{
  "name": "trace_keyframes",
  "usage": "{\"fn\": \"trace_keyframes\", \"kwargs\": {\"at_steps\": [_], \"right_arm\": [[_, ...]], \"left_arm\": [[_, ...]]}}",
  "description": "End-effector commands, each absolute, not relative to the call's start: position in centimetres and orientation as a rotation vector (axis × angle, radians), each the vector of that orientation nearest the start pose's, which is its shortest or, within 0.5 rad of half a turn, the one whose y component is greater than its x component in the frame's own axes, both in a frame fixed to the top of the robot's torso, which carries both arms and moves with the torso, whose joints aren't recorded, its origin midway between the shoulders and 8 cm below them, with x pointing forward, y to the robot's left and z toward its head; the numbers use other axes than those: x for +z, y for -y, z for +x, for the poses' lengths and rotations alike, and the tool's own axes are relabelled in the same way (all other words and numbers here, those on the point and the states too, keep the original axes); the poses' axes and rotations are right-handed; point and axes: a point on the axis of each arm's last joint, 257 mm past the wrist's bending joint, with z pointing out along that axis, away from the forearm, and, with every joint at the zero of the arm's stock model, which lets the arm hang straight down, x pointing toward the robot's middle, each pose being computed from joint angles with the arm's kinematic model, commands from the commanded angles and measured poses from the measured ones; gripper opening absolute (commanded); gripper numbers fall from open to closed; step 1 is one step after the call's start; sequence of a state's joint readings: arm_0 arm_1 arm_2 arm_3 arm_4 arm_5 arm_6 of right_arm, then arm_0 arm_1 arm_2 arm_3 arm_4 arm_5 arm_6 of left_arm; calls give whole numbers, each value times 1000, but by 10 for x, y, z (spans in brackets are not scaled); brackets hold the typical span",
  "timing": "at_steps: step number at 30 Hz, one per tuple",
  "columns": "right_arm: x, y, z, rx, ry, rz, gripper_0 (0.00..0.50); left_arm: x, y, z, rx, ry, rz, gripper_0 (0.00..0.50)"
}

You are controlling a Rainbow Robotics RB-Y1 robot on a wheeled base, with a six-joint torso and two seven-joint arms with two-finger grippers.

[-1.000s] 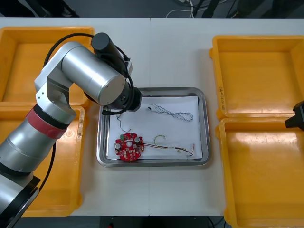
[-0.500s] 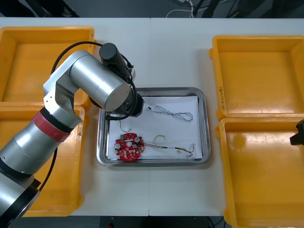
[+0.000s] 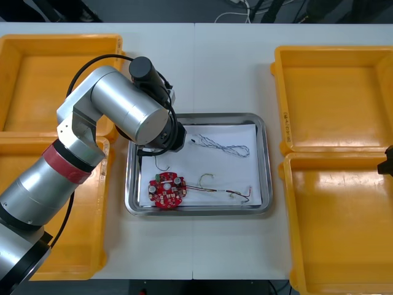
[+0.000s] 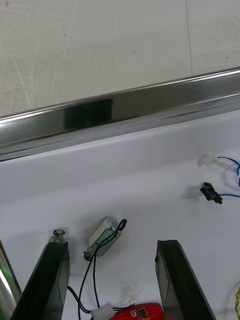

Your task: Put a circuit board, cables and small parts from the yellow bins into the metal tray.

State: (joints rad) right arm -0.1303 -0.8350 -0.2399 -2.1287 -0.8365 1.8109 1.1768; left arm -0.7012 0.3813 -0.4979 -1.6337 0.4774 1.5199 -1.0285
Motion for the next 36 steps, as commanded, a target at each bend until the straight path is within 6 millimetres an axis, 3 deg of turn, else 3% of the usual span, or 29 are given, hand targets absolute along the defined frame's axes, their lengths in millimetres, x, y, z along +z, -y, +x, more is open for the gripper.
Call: {"fn": "trace_keyframes", "kwargs": {"at_steps": [1, 14, 26, 36], "right_arm": [[-187, 380, 388, -6, -2653, 197, 500], [-205, 356, 402, 32, -2624, 189, 500], [-208, 351, 401, 56, -2628, 193, 500], [-212, 354, 394, 39, -2659, 199, 500]], "left_arm": [[-232, -62, 510, -188, -2578, 195, 500], [-227, -66, 515, -165, -2558, 178, 500], [-184, -89, 497, -167, -2587, 129, 500], [-153, -130, 480, -144, -2628, 62, 500]]}}
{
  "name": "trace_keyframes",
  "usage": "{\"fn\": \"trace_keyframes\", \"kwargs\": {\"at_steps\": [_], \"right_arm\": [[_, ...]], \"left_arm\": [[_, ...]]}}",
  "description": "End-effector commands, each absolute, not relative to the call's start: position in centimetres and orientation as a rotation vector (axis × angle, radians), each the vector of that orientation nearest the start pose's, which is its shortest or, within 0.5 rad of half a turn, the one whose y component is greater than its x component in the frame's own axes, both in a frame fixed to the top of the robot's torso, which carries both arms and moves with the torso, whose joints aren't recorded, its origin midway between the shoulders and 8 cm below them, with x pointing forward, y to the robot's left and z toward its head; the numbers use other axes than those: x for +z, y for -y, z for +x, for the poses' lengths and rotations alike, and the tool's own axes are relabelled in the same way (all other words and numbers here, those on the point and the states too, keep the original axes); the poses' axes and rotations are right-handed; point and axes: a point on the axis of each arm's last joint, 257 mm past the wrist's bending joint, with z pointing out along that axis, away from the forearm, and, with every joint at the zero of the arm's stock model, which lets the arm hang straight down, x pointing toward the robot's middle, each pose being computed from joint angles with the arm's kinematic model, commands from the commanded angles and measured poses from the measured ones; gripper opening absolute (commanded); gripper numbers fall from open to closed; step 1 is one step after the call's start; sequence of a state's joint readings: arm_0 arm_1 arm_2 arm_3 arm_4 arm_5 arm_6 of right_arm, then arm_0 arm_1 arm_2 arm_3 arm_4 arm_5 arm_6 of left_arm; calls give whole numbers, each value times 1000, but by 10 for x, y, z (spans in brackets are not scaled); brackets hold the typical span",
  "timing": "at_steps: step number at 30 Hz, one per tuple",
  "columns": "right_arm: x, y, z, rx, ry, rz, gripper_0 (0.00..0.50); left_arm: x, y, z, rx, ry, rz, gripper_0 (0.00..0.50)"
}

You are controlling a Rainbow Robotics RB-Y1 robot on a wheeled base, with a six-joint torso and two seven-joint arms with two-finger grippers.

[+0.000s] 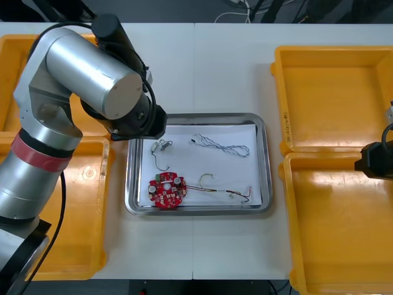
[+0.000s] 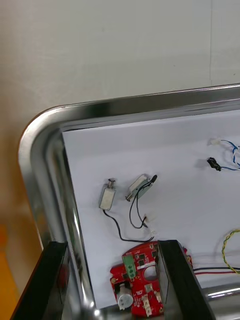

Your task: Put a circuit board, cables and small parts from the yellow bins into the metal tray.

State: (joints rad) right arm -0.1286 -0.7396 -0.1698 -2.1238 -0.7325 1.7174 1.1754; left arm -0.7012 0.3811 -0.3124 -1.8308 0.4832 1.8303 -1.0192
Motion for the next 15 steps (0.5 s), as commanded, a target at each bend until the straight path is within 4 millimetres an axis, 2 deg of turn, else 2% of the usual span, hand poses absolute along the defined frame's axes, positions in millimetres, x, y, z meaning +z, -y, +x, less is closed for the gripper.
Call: {"fn": "trace_keyframes", "kwargs": {"at_steps": [1, 6, 9, 15], "right_arm": [[-212, 354, 394, 39, -2659, 199, 500], [-212, 354, 394, 39, -2659, 199, 500], [-212, 354, 394, 39, -2659, 199, 500], [-212, 354, 394, 39, -2659, 199, 500]], "left_arm": [[-150, -137, 477, -137, -2636, 52, 500], [-129, -154, 483, -167, -2584, 29, 500], [-118, -171, 485, -164, -2554, 46, 500], [-112, -202, 482, -161, -2532, 28, 500]]}}
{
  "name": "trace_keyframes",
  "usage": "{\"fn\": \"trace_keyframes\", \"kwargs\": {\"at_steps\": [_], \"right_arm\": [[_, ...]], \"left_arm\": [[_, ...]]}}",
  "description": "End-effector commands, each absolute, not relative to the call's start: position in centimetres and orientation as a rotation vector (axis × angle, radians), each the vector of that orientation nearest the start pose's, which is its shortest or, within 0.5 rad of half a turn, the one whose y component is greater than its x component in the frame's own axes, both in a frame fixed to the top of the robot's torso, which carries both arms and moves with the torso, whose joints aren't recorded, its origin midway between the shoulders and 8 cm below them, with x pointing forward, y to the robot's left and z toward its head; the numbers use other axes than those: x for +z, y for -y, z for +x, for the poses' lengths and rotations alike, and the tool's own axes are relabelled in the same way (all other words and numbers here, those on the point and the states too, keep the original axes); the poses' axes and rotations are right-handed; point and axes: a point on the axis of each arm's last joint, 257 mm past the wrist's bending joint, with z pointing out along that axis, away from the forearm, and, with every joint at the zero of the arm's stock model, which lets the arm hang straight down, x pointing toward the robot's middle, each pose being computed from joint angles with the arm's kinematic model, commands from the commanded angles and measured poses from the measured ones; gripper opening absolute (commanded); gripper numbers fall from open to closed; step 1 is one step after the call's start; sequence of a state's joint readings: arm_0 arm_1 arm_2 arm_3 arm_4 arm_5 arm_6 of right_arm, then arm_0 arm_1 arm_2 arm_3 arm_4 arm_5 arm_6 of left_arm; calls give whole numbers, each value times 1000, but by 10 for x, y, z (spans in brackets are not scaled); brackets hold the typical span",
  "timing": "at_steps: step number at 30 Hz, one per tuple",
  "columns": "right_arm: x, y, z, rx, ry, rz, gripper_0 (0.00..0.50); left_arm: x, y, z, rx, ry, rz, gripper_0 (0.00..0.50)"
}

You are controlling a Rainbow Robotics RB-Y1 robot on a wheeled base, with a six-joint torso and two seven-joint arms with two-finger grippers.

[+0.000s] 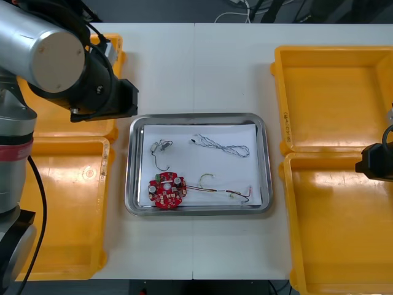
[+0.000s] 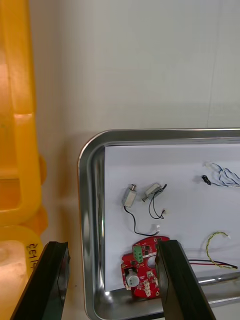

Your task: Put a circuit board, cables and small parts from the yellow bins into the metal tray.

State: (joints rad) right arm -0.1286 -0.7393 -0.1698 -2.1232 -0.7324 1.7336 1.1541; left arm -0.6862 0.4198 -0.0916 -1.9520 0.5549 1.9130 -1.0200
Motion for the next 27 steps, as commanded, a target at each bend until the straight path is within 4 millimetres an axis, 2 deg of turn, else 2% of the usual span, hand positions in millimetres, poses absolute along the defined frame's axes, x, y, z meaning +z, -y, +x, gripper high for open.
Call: {"fn": "trace_keyframes", "kwargs": {"at_steps": [1, 9, 18, 27], "right_arm": [[-212, 354, 394, 39, -2659, 199, 500], [-212, 354, 394, 39, -2659, 199, 500], [-212, 354, 394, 39, -2659, 199, 500], [-212, 354, 394, 39, -2659, 199, 500]], "left_arm": [[-111, -205, 482, -156, -2529, 25, 500], [-107, -251, 474, -106, -2507, 33, 500], [-107, -282, 454, -159, -2527, 3, 500], [-116, -313, 435, -94, -2548, -15, 500]]}}
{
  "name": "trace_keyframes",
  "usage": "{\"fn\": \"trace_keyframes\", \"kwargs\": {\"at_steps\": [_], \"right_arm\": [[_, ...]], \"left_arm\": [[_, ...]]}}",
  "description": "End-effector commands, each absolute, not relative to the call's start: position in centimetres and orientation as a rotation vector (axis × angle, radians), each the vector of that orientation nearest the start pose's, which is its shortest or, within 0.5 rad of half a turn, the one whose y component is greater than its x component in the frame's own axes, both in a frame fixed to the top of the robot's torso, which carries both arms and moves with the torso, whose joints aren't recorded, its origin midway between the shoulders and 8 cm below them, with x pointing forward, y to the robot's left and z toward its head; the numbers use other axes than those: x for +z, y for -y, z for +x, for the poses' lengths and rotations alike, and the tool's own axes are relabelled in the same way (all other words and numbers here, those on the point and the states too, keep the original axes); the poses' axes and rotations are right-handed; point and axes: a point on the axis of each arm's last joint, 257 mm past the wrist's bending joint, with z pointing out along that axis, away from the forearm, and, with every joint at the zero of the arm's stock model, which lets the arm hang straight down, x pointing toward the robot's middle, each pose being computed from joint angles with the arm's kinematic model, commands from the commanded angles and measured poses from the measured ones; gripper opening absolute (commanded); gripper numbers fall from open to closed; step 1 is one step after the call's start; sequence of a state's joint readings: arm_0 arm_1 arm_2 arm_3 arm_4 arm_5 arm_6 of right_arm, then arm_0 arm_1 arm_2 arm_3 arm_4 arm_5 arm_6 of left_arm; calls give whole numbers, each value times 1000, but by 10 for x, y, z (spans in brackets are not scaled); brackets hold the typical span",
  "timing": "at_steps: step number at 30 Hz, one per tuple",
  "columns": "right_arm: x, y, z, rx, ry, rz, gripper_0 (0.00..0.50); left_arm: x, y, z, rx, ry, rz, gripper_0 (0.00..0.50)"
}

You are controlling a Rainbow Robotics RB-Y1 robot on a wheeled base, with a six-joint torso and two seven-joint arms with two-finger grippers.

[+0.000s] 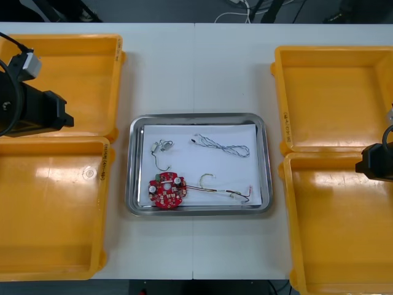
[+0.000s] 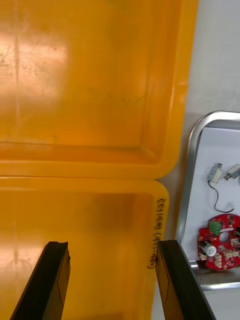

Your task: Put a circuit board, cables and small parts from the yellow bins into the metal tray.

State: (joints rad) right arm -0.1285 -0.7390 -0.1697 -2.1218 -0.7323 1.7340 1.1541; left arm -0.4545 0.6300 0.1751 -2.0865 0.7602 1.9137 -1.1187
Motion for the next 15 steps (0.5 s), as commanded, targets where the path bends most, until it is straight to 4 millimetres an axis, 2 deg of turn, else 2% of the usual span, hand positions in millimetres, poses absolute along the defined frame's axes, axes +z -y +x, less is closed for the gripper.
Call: {"fn": "trace_keyframes", "kwargs": {"at_steps": [1, 15], "right_arm": [[-212, 354, 394, 39, -2659, 199, 500], [-212, 354, 394, 39, -2659, 199, 500]], "left_arm": [[-116, -316, 434, -90, -2551, -20, 500], [-125, -348, 415, -17, -2603, -21, 500]]}}
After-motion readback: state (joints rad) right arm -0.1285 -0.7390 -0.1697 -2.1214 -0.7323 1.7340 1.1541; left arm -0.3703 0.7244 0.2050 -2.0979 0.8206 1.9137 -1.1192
